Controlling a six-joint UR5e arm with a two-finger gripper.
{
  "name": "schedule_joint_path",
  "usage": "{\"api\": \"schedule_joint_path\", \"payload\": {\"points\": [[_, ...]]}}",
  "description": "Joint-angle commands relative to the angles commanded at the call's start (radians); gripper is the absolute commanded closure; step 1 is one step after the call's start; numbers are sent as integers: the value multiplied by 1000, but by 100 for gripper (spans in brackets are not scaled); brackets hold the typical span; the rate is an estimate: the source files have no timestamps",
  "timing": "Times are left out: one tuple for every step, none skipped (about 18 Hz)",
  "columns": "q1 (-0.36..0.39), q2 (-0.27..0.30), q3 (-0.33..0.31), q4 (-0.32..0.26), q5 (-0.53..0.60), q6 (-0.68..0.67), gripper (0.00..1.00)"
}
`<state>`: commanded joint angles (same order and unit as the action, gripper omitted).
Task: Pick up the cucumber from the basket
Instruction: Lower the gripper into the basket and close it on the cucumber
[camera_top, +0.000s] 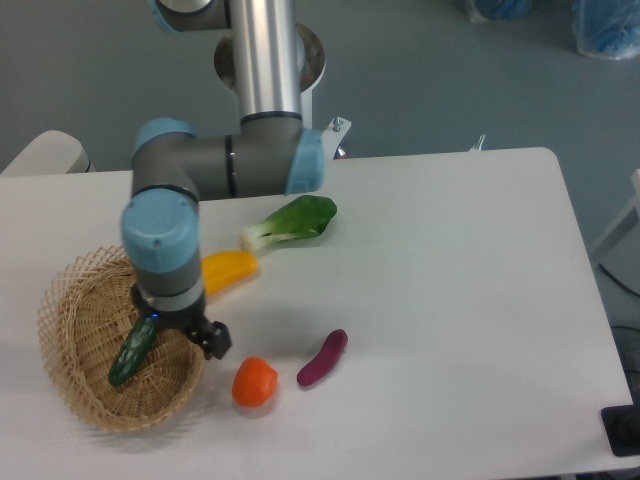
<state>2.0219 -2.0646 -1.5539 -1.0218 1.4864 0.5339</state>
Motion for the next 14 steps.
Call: {"api": "schedule_joint_path", "payload": {"points": [[-5,-11,-9,21,2,-8,0],[-11,-20,-15,48,3,-15,0],[-20,-28,-23,64,5,-26,0],[-29,-32,-28,69,6,-44,0],[-32,-35,-32,69,6,-58,0],[-35,-38,-34,69,5,-66,0],[-46,-45,-35,69,6,-72,0],[-52,-51,-35,69,6,-86,0],[-52,-55,-34,71,8,-103,0],[-55,-61,-34,75,8,-112,0],[-60,-63,-34,75,8,-112,0],[-64,-63,-32,74,8,-114,0],[-72,-68,-34,74,8,-114,0],[-74,-72,-34,74,9,-115,0]]}}
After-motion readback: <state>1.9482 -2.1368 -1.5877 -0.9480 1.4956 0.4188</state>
